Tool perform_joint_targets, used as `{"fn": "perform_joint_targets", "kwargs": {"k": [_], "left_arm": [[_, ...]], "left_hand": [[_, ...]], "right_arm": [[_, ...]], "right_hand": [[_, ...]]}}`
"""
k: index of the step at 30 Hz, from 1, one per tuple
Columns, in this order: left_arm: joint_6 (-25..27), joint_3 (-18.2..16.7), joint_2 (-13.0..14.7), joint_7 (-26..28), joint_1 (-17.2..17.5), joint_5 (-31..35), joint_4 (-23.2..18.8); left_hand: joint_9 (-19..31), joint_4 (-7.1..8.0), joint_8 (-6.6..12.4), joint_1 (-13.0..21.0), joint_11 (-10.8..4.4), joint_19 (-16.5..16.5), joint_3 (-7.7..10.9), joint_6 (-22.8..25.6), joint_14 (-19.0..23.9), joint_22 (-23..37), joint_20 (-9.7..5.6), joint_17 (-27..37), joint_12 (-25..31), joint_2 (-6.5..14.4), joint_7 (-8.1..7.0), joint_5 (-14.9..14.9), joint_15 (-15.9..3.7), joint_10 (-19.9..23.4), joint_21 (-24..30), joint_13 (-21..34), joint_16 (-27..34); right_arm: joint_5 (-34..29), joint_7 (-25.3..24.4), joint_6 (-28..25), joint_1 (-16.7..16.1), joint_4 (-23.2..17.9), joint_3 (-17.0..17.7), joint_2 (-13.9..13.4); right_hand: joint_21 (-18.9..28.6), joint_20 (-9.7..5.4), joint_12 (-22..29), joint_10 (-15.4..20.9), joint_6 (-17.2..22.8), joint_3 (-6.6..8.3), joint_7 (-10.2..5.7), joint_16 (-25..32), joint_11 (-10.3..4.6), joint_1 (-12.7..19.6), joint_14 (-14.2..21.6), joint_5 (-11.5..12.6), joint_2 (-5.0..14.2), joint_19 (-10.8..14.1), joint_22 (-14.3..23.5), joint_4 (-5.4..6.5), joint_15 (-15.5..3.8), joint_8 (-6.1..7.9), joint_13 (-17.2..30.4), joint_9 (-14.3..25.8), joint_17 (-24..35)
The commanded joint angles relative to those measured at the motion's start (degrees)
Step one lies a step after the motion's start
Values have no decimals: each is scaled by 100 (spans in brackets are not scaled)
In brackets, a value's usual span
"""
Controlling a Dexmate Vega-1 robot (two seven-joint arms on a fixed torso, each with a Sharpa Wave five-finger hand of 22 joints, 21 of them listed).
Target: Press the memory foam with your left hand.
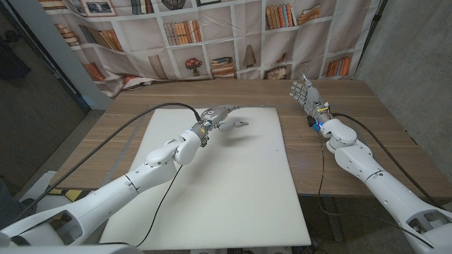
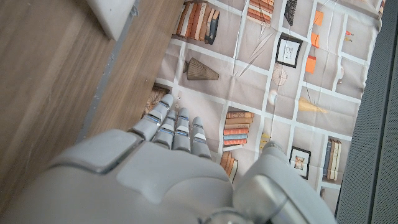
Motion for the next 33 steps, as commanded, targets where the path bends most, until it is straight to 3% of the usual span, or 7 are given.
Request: {"fn": "perform_joint_targets", "kwargs": {"k": [1, 3, 11, 28, 33], "left_arm": [[251, 129, -72, -133, -57, 212, 68], [262, 146, -81, -151, -74, 231, 92], [288, 254, -122, -308, -180, 321, 193], [339, 456, -277, -659, -382, 428, 442], [369, 452, -299, -676, -370, 414, 455]], "left_hand": [[23, -20, -110, 73, -41, -131, -55, -207, -235, 21, 594, 20, -93, -28, -241, -3, 158, -216, -75, 32, -38], [26, -15, -112, 71, -95, -139, -76, -207, -286, 26, 756, 24, -105, -32, -352, -1, 281, -278, -77, 37, -34], [29, -10, -119, 66, -133, -183, -100, -219, -345, 30, 910, 28, -105, -42, -498, 1, 326, -319, -91, 41, -36], [33, 11, -66, 30, -170, -258, -157, -70, -271, 39, 788, 34, -40, -72, -471, 2, 137, -199, -102, 45, 19], [33, 15, -60, 26, -172, -258, -167, -43, -251, 41, 779, 34, -43, -76, -462, 3, 180, -206, -99, 46, 27]], "right_arm": [[-14, -47, -45, -26, -43, -10, -14], [-9, -53, -65, -29, -46, -14, -13], [-24, -81, -89, -44, -82, -21, -22], [-37, -133, -146, -97, -163, -19, -70], [-30, -126, -163, -92, -161, -23, -70]], "right_hand": [[-28, -4, -3, 61, 57, -4, -8, -10, -22, 60, 33, 8, 22, 71, 8, -28, 5, 6, 30, 32, 10], [-29, -1, -3, 63, 56, -4, -13, -11, -24, 61, 31, 8, 22, 72, 8, -29, -2, 5, 30, 32, 10], [-34, 3, -9, 60, 54, -4, -19, -12, -24, 62, 33, 7, 23, 76, 8, -35, 5, 3, 31, 32, 11], [-44, 11, -12, 74, 53, -6, -20, -13, -8, 59, 32, 6, 28, 87, 9, -43, 10, 2, 31, 33, 12], [-46, 11, -14, 73, 58, -6, -21, -11, -10, 59, 37, 5, 30, 88, 10, -45, 12, 4, 31, 33, 13]]}}
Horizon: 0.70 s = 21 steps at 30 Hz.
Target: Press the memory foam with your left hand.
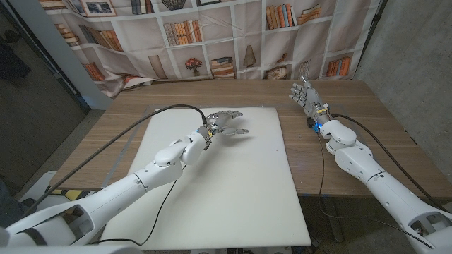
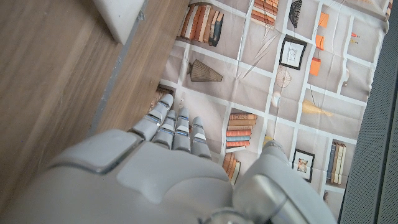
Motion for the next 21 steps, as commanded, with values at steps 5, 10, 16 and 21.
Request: {"fn": "perform_joint_targets", "kwargs": {"k": [5, 10, 16, 21], "left_arm": [[92, 76, -82, -215, -59, 14, 94], [56, 82, -103, -261, -70, -44, 148], [-54, 15, -143, -377, -78, -313, 243], [8, 5, -135, -449, -83, -319, 236]], "left_hand": [[6, 7, 34, -11, -4, 21, -43, 84, 4, 10, -37, 5, 37, -49, 3, 4, 15, 49, 12, 19, 34], [6, 11, 35, -19, 13, 29, -54, 96, 25, 11, -63, 6, 48, -57, 10, 4, -6, 78, 18, 20, 43], [6, 17, 41, -29, 25, 32, -75, 130, 50, 12, -131, 5, 62, -67, 46, 7, -26, 120, 23, 20, 50], [7, 19, 44, -28, 43, 45, -81, 149, 66, 12, -162, 4, 62, -64, 71, 10, -44, 124, 30, 20, 54]], "right_arm": [[-5, 30, -32, 12, 3, -23, -17], [10, 27, -69, 15, -8, -25, -16], [18, 21, -106, 15, -20, -26, -20], [28, 17, -122, 15, -26, -21, -22]], "right_hand": [[-15, -31, -17, 42, 60, 19, -20, -12, 13, 37, 36, 5, 9, 48, 11, -24, 11, 4, 6, 33, 13], [-18, -30, -19, 42, 60, 19, -21, -13, 14, 37, 35, 5, 10, 49, 11, -27, 15, 4, 6, 33, 13], [-21, -29, -22, 41, 59, 19, -24, -11, 14, 38, 41, 5, 13, 51, 11, -31, 17, 3, 6, 33, 13], [-23, -28, -20, 49, 65, 20, -22, -12, 19, 39, 40, 5, 14, 54, 11, -34, 16, 5, 7, 33, 13]]}}
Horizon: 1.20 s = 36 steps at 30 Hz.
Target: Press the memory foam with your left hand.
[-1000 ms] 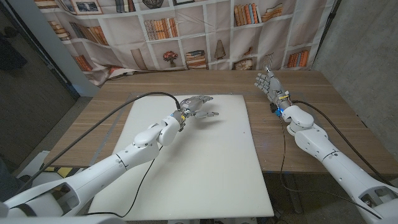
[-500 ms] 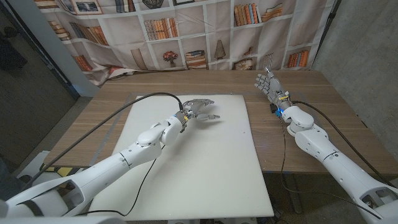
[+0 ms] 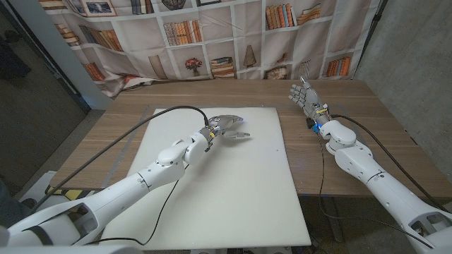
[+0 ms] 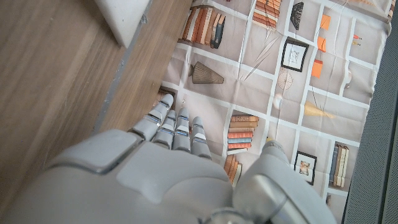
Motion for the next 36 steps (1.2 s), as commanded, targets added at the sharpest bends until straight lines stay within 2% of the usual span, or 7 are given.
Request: {"fn": "perform_joint_targets", "kwargs": {"k": [1, 21, 36], "left_arm": [[-14, -53, -24, -184, -22, -178, 62], [226, 134, -33, -420, -156, 205, 34], [288, 246, -261, -487, -205, 206, 367]], "left_hand": [[8, -4, 25, 5, 9, 13, -60, 65, 44, 12, -27, 13, 29, -32, 50, 11, -23, 48, 29, 20, 24], [7, -12, 88, 50, -18, 118, -80, 313, 252, 12, -129, 6, 86, -10, 82, 22, -151, 260, 71, 18, 76], [6, -27, 89, 93, -1, 166, -83, 367, 283, 10, -231, 2, 88, 1, 94, 29, -159, 315, 84, 16, 67]], "right_arm": [[12, 17, -37, 14, -8, -8, -15], [11, 71, -67, 70, 25, -29, -11], [39, 45, -109, 46, 47, -12, -7]], "right_hand": [[-24, -28, -20, 50, 33, 20, 5, -14, 19, 39, 37, 5, 15, 55, 12, -35, 13, 4, 7, 33, 13], [-33, -29, -26, 55, 39, 25, 6, -13, 17, 46, 43, 5, 29, 63, 13, -47, 18, 5, 8, 34, 13], [-39, -28, -31, 53, 34, 35, 4, -13, 15, 58, 48, 5, 45, 65, 13, -57, 14, 3, 8, 34, 12]]}}
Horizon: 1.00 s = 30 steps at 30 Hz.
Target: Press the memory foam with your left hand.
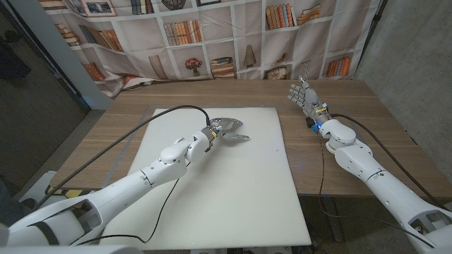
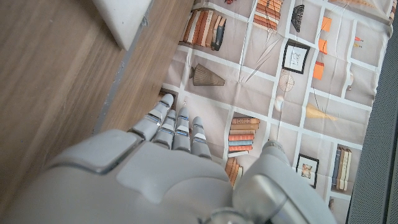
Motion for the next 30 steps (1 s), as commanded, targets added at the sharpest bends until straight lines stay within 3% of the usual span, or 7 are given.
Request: {"fn": "perform_joint_targets", "kwargs": {"k": [1, 30], "left_arm": [[96, 106, -163, -96, -35, 49, 228], [77, 61, -230, -131, -49, -44, 275]], "left_hand": [[8, -20, 44, 17, 3, 2, -44, 39, 48, 11, -49, 11, 44, 44, 12, 29, 15, 43, 33, 14, 22], [8, -51, 28, 104, 5, 4, -31, 68, 68, 9, -79, 8, 21, 80, 23, 37, 25, 54, 24, 14, 3]], "right_arm": [[18, 3, -21, -13, 27, 10, -1], [22, 68, 34, 47, 140, 7, 38]], "right_hand": [[-39, 3, -31, 54, 37, 3, 5, -13, 15, 59, 27, 5, 46, 34, 14, -25, -6, 4, 9, 34, 12], [-50, 2, -36, 61, 38, 24, 1, -18, 18, 95, 23, 3, 73, 41, 15, -54, -2, 3, 9, 34, 9]]}}
